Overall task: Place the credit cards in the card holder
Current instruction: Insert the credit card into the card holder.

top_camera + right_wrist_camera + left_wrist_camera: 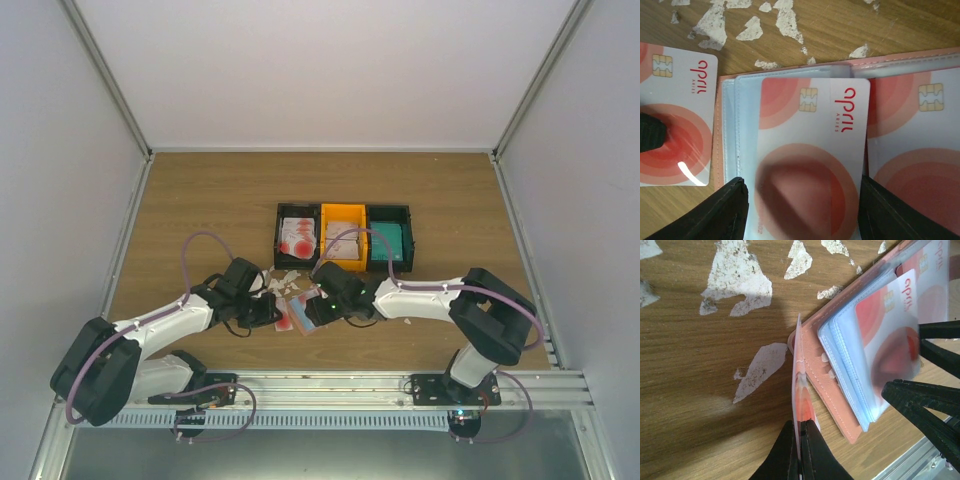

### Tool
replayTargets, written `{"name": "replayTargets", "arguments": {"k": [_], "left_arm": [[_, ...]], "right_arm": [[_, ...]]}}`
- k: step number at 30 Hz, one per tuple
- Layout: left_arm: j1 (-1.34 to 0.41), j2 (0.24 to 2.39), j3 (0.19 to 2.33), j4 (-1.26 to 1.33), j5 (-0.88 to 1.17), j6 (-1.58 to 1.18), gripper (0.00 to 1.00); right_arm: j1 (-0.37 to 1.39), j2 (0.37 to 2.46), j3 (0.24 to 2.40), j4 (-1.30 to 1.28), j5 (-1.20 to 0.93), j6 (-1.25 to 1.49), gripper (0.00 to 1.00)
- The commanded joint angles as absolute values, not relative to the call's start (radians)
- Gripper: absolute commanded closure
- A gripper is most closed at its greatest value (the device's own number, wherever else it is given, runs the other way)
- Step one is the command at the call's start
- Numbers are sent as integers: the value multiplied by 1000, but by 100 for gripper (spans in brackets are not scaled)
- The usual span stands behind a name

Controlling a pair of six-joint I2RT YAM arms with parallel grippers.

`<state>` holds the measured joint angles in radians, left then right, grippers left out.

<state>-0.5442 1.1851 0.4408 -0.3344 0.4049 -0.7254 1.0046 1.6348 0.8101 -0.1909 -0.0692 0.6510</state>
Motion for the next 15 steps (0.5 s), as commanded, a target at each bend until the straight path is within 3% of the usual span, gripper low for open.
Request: {"name": "replayTargets", "arguments": {"k": [1,8,15], "left_arm": [[-554,1201,423,-333,374,-719,100],[-554,1195,426,-339,367,-721,100],[-555,1192,427,-339,367,-720,100]], "right_arm": [[1018,1625,840,-256,42,656,39],[1017,1613,860,-305,112,688,31],[1017,1663,885,-269,27,622,33]]}}
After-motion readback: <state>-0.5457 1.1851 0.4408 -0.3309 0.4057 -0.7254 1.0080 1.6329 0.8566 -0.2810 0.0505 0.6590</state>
